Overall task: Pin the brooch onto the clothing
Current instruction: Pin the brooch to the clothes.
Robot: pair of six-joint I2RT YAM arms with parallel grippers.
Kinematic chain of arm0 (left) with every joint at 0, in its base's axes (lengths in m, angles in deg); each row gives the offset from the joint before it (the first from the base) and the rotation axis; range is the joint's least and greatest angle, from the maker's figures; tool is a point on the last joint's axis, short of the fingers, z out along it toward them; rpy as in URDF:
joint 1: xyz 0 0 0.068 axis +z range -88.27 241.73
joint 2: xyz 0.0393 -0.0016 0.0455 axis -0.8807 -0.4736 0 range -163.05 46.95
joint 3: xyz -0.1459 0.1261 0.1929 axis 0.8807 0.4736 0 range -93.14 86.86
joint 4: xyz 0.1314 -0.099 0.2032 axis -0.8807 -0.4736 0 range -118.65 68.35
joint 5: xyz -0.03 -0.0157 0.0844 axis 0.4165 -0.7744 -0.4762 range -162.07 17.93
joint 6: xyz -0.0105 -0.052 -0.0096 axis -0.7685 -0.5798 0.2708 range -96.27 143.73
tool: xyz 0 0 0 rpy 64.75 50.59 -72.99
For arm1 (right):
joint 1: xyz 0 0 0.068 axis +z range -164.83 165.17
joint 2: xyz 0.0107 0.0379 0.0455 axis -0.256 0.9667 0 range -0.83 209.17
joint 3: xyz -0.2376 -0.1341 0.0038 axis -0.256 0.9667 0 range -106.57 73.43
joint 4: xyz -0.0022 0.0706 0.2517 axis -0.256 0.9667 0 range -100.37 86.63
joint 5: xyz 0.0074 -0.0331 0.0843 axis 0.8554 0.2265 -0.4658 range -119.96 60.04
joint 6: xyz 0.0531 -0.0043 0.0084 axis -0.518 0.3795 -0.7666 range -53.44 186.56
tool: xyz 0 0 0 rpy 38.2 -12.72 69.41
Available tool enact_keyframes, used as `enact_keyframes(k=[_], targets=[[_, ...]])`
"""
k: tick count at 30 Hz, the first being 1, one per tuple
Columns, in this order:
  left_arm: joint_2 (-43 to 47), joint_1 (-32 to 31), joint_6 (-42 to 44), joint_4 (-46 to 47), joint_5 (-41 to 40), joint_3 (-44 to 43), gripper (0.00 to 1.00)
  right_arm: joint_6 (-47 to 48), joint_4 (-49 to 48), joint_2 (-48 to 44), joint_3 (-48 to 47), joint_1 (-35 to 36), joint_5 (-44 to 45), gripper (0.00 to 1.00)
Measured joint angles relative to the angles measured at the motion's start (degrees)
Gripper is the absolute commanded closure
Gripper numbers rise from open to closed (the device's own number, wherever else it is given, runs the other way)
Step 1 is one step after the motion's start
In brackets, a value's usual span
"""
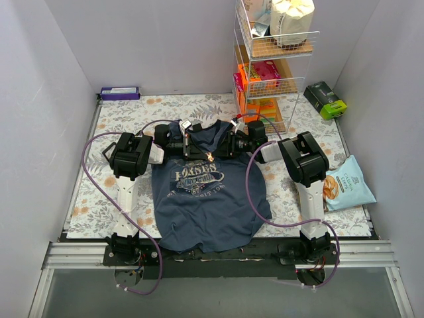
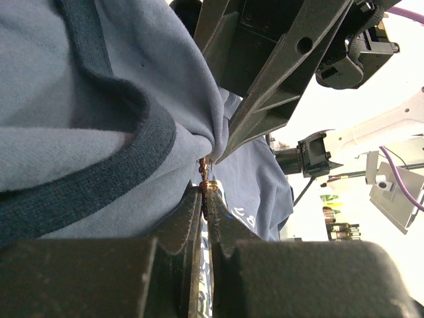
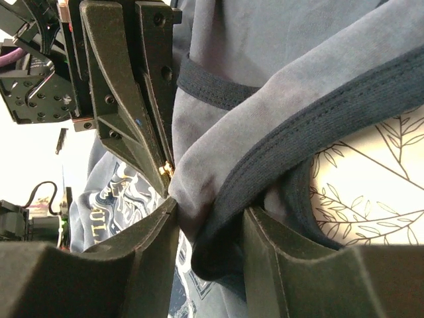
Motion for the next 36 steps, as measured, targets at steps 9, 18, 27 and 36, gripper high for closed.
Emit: enact_keyframes(k=[9,18,27,36], targets=[[0.04,-0.26,0.35,-5.79,-0.44,-2.12,1.00,0.98,0.90,0.11,-0.39,0.13,0.39,0.58],[-0.85,-0.20,-3.89,-4.26,-0.13,-2.69,1.00,0.11,-0.92,0.55,-0.26,0.17,0.35,0.58],[-1.57,-0.09,-7.10,0.04,0.39,-2.19,1.00,-1.77,-3.82,0.70,0.63,0.20,0.83,0.55],[-1.11,-0.11,-5.97,0.92,0.00,-0.85,1.00,-4.26,-6.93,0.70,2.25,-0.02,1.40,0.55]])
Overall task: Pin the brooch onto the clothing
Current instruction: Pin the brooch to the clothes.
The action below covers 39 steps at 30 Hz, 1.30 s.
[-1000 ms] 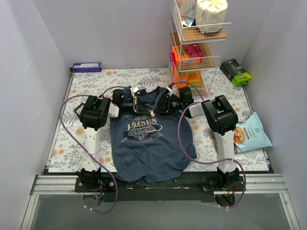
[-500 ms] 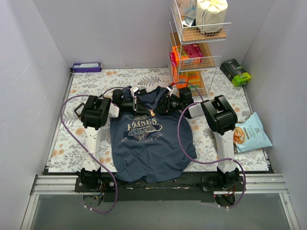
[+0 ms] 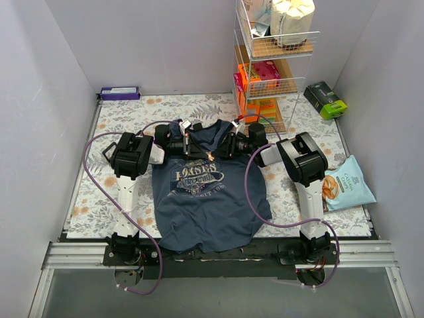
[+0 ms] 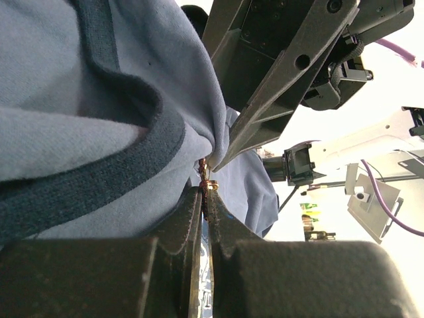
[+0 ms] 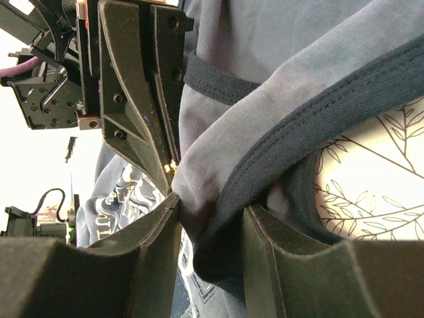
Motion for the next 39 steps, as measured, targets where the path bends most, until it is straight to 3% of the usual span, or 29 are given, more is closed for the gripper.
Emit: enact_keyframes(k=[15,25,39], targets=[[0.90,-0.13,0.44,0.57,-1.11,1.66,1.00,-1.44,-3.58,-0.42,2.51,-0.22,0.35,0.55],[1.05,-0.20,3.13,-11.61,-0.96,-1.77,1.00,-1.38,-3.87,-0.46,2.91,-0.33,0.07,0.57],[1.05,-0.20,3.30,-16.33,-1.49,-3.13,1.00,-1.29,-3.82,-0.83,3.65,-0.44,0.15,0.59]])
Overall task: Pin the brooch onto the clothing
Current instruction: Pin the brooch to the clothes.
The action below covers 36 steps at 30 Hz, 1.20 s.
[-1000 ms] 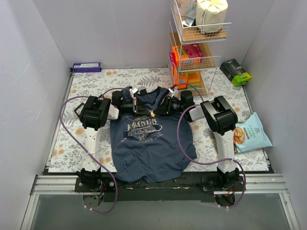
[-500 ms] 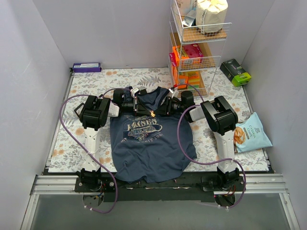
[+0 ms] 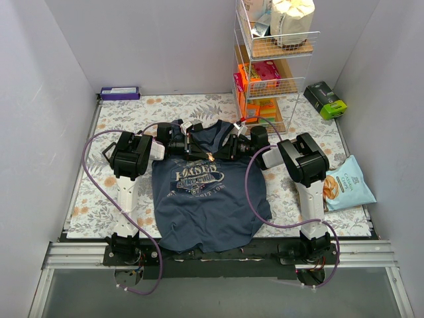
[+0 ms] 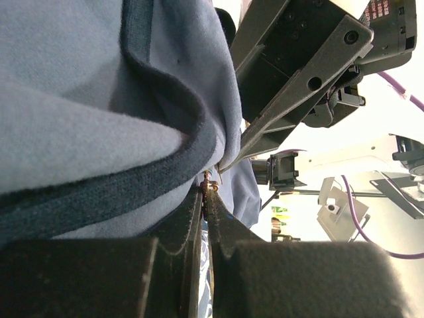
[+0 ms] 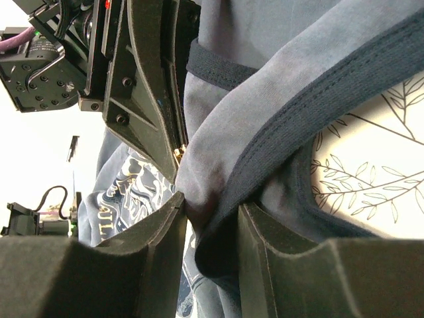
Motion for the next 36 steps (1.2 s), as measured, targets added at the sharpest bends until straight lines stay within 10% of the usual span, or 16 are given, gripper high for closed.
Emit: enact_keyframes(k=[29,36], targets=[[-1.51,-0.33,-0.94,-5.33,0.00,-4.22,1.00,6.54,9.51,-0.42,-3.52,-0.04,-0.33,0.65],[-2.32,-0.31,2.84,-11.72,0.33,-7.67,1.00,10.95,14.56,-3.69,-3.50,0.28,2.82,0.43]])
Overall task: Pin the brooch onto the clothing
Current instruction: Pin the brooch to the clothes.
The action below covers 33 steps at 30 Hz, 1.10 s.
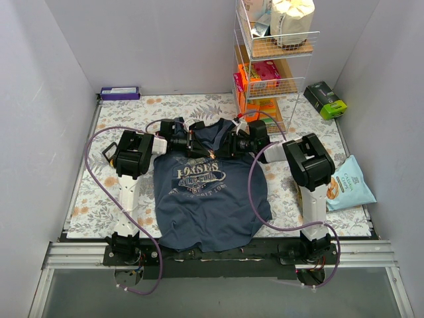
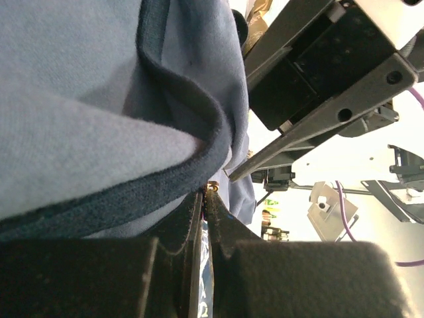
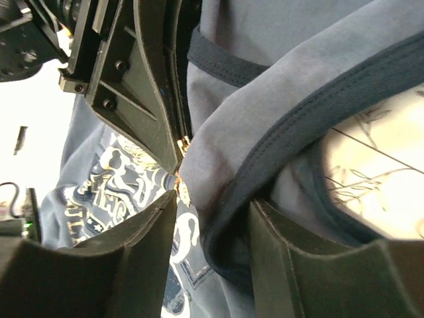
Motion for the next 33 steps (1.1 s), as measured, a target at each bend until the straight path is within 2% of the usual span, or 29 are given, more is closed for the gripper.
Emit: enact_keyframes(k=[5,9,17,33], targets=[[-0.37,0.13,6.01,-9.16,0.13,-3.50,1.00,8.37,8.52,-4.66,0.00,0.00,5.88,0.41],[-0.52,0.15,9.70,-14.43,0.13,-5.09,1.00,16.00,14.84,-6.56,-1.46,0.26,9.90,0.46],[-0.94,0.24,12.96,-18.86,0.63,-6.69,1.00,29.38,20.00,-6.60,-5.27,3.61,14.36,0.48],[-1.05,0.28,13.79,-20.09,0.92,-7.08,1.00,33.86,20.04,-6.47,-6.78,6.10,13.53,0.56]])
